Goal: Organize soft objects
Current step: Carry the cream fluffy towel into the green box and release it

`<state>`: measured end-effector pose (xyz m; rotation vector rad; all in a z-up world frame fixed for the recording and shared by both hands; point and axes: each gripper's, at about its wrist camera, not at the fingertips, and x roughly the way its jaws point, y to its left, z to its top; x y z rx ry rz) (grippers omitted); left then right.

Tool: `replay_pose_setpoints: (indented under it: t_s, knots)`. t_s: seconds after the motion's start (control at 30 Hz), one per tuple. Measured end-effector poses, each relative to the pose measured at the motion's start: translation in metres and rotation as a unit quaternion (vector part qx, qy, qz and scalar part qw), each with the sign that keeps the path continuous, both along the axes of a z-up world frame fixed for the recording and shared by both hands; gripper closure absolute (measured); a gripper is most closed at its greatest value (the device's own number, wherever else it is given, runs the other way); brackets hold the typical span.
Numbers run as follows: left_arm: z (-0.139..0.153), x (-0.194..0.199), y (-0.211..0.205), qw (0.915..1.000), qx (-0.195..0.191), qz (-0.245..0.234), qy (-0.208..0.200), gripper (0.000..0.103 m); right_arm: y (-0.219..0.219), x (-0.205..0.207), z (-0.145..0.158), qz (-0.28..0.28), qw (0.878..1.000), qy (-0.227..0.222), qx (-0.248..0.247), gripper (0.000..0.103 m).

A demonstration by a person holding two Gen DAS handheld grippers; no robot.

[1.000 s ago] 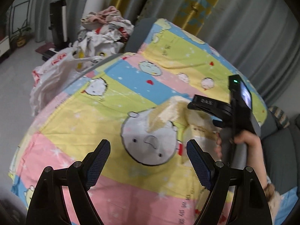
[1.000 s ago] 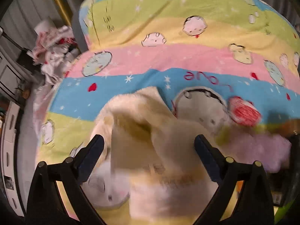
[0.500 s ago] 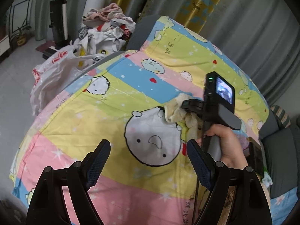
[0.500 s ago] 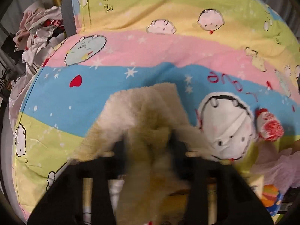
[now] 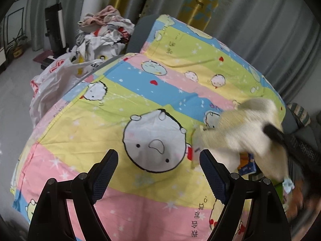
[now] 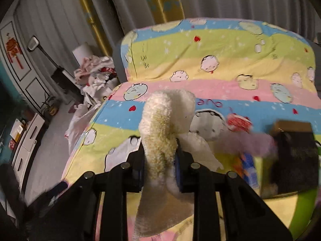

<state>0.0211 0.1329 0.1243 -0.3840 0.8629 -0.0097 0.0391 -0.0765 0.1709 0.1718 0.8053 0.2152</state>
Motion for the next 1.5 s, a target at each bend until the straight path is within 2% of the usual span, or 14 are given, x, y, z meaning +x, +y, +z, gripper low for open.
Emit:
replay_pose_setpoints:
  t_s: [0.23,0.4,0.5,0.53,0.57,0.63,0.83,0.97,1.1,1.17,1.23,1.33,1.43,1.5]
  knots:
    - [-0.003,-0.004,-0.030,0.9991,0.020,-0.036,0.007,0.019,-0.020,-0.070,-0.044,0.005,1.000,0.024,-0.011,0.078]
    - [-0.014,-0.004,-0.059,0.9960,0.029,-0.080,0.025,0.019,-0.046,-0.074,-0.094,-0.027,0.995,0.080,0.047,0.071]
    - [-0.028,-0.002,-0.076,0.9928,0.023,-0.106,0.050,0.019,-0.059,-0.068,-0.115,-0.053,0.990,0.122,0.042,0.067]
    - [-0.031,-0.001,-0.082,0.9917,0.020,-0.113,0.057,0.019,-0.063,-0.068,-0.118,-0.061,0.989,0.125,0.046,0.060]
    - [-0.036,0.000,-0.090,0.9897,0.015,-0.126,0.066,0.019,-0.068,-0.069,-0.119,-0.071,0.988,0.128,0.053,0.046]
    - [-0.041,-0.001,-0.101,0.9868,0.008,-0.143,0.075,0.019,-0.078,-0.073,-0.114,-0.086,0.987,0.122,0.067,0.032]
    - [-0.055,-0.005,-0.133,0.9770,-0.021,-0.192,0.090,0.019,-0.096,-0.092,-0.092,-0.102,0.986,0.085,0.096,0.019]
    - [-0.069,-0.006,-0.150,0.9688,-0.036,-0.219,0.111,0.019,-0.104,-0.093,-0.102,-0.095,0.982,0.101,0.128,0.018]
    - [-0.076,-0.006,-0.157,0.9664,-0.048,-0.222,0.120,0.019,-0.110,-0.080,-0.136,-0.086,0.961,0.160,0.211,0.018]
    - [-0.078,-0.008,-0.161,0.9635,-0.055,-0.234,0.118,0.022,-0.108,-0.076,-0.148,-0.077,0.951,0.178,0.243,0.024]
    - [-0.080,-0.010,-0.168,0.9581,-0.061,-0.253,0.120,0.036,-0.103,-0.072,-0.159,-0.073,0.944,0.196,0.257,0.035]
    - [-0.083,-0.014,-0.175,0.9518,-0.076,-0.274,0.115,0.055,-0.096,-0.071,-0.163,-0.078,0.945,0.195,0.252,0.045]
    - [-0.075,-0.018,-0.183,0.9488,-0.085,-0.289,0.095,0.067,-0.096,-0.075,-0.156,-0.074,0.947,0.185,0.253,0.055]
    - [-0.060,-0.027,-0.190,0.9454,-0.086,-0.308,0.064,0.068,-0.098,-0.077,-0.148,-0.070,0.945,0.174,0.268,0.056]
